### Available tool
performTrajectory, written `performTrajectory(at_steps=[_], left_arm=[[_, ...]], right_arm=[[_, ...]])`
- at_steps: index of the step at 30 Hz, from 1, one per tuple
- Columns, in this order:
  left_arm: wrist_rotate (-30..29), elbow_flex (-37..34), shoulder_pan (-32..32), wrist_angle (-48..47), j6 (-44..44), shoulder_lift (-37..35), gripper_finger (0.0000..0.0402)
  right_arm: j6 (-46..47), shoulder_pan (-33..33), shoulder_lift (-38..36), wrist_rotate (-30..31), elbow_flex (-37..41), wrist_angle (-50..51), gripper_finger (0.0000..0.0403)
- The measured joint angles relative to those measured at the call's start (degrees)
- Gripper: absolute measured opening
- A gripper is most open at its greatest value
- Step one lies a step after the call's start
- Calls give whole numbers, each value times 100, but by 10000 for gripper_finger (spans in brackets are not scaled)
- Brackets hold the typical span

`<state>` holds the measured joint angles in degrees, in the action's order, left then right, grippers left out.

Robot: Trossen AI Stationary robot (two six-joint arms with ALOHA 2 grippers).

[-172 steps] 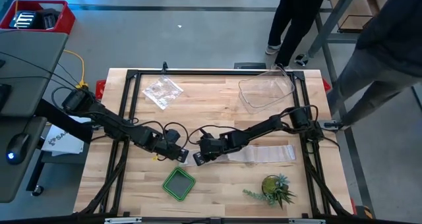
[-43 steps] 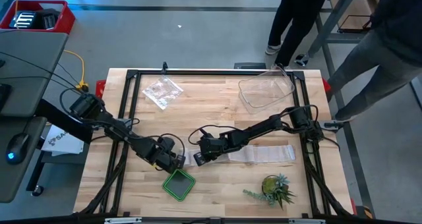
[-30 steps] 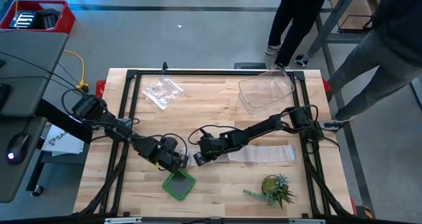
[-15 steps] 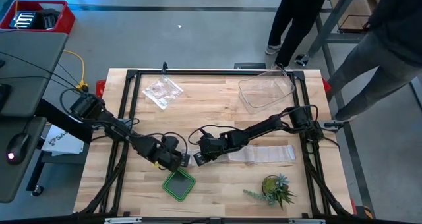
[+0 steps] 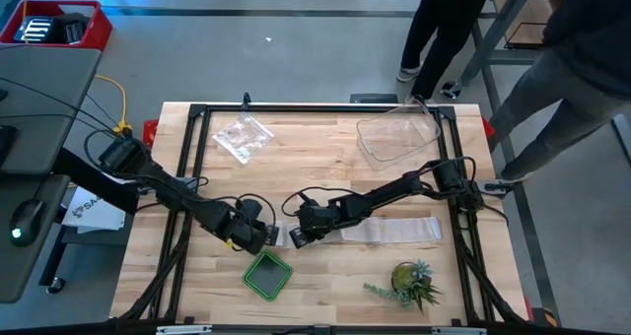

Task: Roll bandage
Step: Roll the white bandage

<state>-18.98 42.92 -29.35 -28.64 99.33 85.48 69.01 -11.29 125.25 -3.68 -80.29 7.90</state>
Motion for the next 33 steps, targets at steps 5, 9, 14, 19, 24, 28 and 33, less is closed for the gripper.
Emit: performTrajectory(at_steps=[5, 9, 14, 19, 24, 28, 33], left_arm=[[109, 4, -77, -226, -29, -84, 0], [486, 2, -76, 298, -92, 297, 0], [594, 22, -20, 874, -58, 775, 0], [543, 31, 51, 939, -41, 930, 0], [269, 19, 80, 951, 27, 827, 0], [104, -2, 50, 895, -61, 726, 0], [-23, -9, 51, 894, -52, 609, 0]], right_arm=[[0, -2, 0, 4, 0, 2, 0], [0, -2, 0, 24, 0, 0, 0], [0, -2, 0, 28, 0, 0, 0], [0, -2, 0, 37, 2, -2, 0], [0, -2, 0, 30, 1, -2, 0], [0, -2, 0, 28, 2, -2, 0], [0, -2, 0, 41, 2, -2, 0]])
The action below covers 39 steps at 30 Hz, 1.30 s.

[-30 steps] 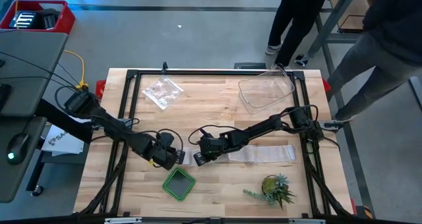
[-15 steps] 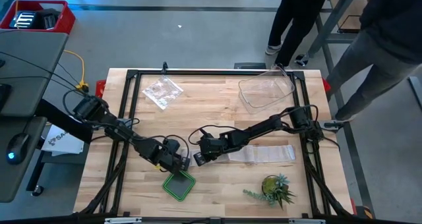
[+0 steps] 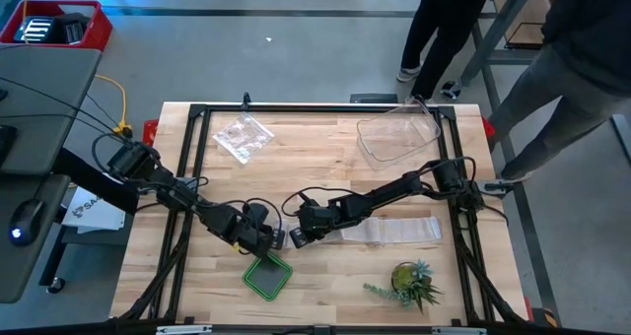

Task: Roll bandage
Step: Roll the white bandage

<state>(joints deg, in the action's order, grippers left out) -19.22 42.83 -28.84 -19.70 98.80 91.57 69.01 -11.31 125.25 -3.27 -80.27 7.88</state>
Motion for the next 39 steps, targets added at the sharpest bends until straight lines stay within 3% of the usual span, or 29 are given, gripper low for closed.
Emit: performTrajectory(at_steps=[39], left_arm=[[-254, 9, -141, 598, -145, -289, 0]], right_arm=[[127, -107, -22, -24, -13, 555, 0]])
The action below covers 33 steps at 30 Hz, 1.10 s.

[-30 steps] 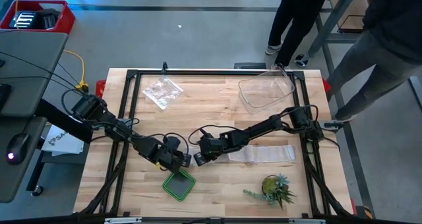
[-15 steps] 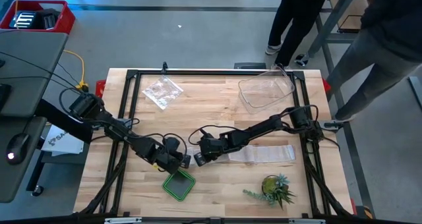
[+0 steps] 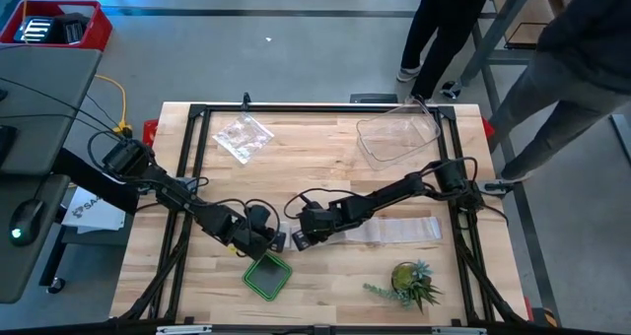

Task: Roll bandage
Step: Roll the white bandage

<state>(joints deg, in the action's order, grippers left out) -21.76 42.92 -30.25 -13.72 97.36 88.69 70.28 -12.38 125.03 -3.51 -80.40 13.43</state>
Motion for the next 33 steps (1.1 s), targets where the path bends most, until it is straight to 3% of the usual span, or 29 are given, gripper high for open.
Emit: performTrajectory(at_steps=[14, 21, 27, 33], left_arm=[[12, 4, 39, 42, -496, -239, 0], [328, 4, 234, 600, -933, 101, 0], [85, 7, 303, 867, -1199, 39, 0], [260, 7, 347, 948, -1353, 219, 0]], right_arm=[[-33, 0, -9, -11, 0, 444, 0], [-74, 7, -9, -7, 0, 446, 0], [-74, 11, -9, 2, 2, 431, 0], [-68, 11, -9, 2, 7, 411, 0]])
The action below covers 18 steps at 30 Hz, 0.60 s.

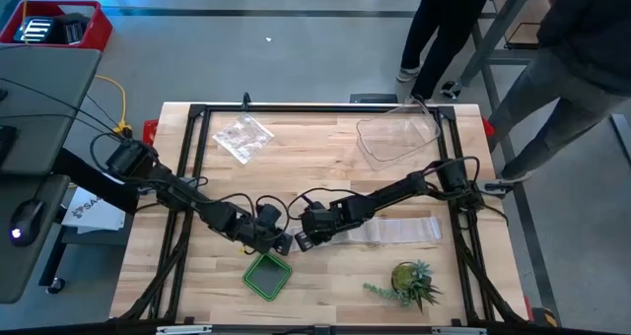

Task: Roll bandage
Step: Roll the white bandage

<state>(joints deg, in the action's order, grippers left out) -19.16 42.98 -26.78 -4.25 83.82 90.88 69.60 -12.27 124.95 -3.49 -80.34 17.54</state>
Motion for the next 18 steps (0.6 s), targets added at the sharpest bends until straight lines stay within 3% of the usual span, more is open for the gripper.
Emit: performTrajectory(at_steps=[18], left_arm=[[616, 24, 91, -204, -57, 471, 0]], right_arm=[[120, 62, -4, -34, -2, 205, 0]])
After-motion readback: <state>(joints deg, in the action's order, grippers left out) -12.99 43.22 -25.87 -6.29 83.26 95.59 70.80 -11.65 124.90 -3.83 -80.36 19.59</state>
